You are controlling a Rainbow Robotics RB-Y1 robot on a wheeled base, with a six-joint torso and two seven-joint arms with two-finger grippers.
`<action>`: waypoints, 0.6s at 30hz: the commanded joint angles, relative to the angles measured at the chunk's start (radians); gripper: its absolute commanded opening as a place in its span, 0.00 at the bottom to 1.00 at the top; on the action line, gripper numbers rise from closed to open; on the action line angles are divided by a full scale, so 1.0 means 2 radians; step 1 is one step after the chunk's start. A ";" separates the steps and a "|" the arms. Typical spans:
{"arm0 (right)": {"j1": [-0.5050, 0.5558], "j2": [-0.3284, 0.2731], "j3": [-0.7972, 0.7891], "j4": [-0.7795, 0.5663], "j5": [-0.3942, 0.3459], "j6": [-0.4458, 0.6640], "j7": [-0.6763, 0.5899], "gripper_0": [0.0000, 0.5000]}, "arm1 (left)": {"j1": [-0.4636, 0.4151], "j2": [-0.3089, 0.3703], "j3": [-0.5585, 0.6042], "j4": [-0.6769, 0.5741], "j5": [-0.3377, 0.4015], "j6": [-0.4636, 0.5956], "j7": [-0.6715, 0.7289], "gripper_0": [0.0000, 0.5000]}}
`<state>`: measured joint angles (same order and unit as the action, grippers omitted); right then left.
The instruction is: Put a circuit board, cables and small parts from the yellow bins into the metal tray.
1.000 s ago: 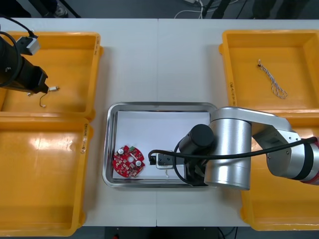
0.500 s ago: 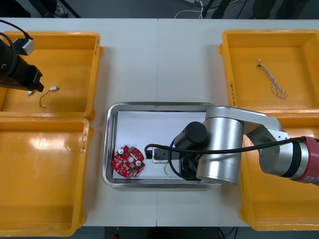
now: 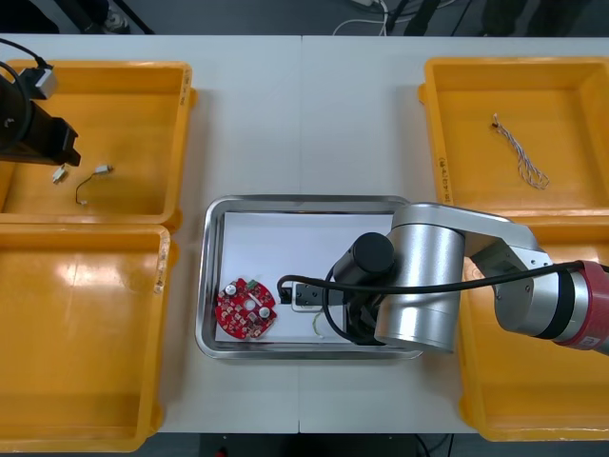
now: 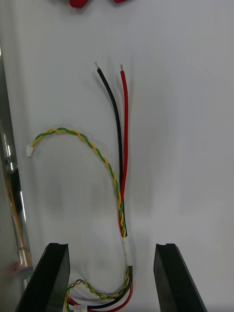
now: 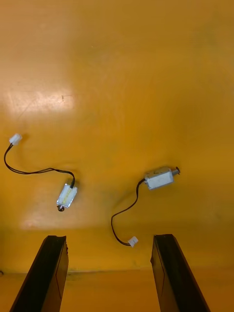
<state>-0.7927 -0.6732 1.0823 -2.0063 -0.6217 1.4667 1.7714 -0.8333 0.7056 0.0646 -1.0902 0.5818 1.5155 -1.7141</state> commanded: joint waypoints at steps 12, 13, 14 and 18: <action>-0.032 0.025 -0.062 -0.012 -0.020 0.103 0.011 1.00 | -0.049 0.021 0.003 0.080 -0.016 -0.053 -0.137 1.00; -0.035 0.027 -0.066 -0.012 -0.025 0.110 0.010 1.00 | -0.049 0.021 0.003 0.083 -0.015 -0.053 -0.138 1.00; -0.041 0.029 -0.076 -0.012 -0.034 0.123 0.009 1.00 | -0.050 0.021 0.003 0.088 -0.013 -0.056 -0.139 1.00; -0.052 0.041 -0.124 -0.008 -0.064 0.172 0.002 1.00 | -0.050 0.021 0.002 0.106 -0.007 -0.077 -0.145 1.00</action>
<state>-0.8394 -0.6267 0.9297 -2.0064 -0.7174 1.7664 1.7713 -0.8774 0.7056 0.0645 -0.8933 0.5628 1.3906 -1.9338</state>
